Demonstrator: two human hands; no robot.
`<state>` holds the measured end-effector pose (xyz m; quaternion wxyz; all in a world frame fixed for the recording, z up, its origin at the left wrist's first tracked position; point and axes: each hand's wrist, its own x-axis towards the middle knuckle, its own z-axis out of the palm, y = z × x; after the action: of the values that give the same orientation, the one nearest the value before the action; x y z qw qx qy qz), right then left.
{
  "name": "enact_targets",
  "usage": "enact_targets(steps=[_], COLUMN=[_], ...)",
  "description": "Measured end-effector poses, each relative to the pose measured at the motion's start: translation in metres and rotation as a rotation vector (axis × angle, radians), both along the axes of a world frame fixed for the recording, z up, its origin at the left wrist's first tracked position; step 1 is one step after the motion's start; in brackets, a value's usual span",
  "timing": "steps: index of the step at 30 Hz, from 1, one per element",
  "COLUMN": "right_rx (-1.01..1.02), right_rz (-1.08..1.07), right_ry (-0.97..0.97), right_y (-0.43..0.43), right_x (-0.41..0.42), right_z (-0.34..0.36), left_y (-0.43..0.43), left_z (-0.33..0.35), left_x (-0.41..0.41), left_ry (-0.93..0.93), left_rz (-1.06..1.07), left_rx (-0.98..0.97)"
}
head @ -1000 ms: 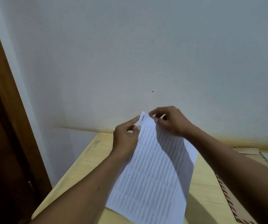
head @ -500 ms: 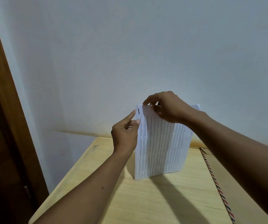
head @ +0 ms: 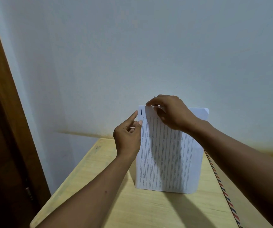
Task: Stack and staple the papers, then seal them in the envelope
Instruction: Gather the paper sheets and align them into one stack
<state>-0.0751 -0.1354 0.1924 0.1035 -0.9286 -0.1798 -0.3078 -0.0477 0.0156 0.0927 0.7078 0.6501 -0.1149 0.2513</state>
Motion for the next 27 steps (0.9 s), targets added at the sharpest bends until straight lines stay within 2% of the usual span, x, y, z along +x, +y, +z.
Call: enact_targets(steps=[27], right_rx=[-0.022], right_rz=[0.041], right_ry=[-0.086], right_y=[0.001], right_x=[-0.0039], right_z=[-0.0072], left_y=[-0.003], left_z=[-0.0041], left_x=[0.0015], left_ry=[-0.067], left_rz=[0.047], left_rx=[0.002])
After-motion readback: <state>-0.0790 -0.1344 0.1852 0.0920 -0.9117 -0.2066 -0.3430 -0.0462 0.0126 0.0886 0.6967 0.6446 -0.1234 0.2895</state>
